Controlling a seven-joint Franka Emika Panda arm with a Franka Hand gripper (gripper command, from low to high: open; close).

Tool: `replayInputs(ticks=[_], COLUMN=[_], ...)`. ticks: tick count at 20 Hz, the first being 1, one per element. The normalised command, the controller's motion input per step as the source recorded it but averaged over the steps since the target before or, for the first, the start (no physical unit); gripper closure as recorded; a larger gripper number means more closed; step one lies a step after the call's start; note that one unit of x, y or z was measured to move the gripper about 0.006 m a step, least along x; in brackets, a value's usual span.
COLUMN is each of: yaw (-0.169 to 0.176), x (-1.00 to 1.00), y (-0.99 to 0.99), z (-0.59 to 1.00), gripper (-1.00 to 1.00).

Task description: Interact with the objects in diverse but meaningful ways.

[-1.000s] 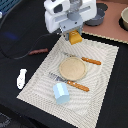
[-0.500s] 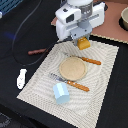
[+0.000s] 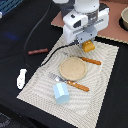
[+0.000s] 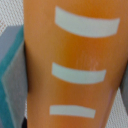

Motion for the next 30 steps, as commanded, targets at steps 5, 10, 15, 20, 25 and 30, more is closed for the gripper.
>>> replayInputs(ticks=[5, 10, 15, 20, 25, 30], yaw=[-0.01, -0.008, 0.0, 0.0, 0.018, 0.011], x=[0.38, 0.35, 0.28, 0.04, -0.13, -0.45], y=[0.26, 0.24, 0.25, 0.26, 0.11, -0.09], z=[-0.12, -0.07, 0.36, 0.71, 0.58, 0.42], gripper=[1.0, 1.0, -1.0, -1.0, -1.0, -1.0])
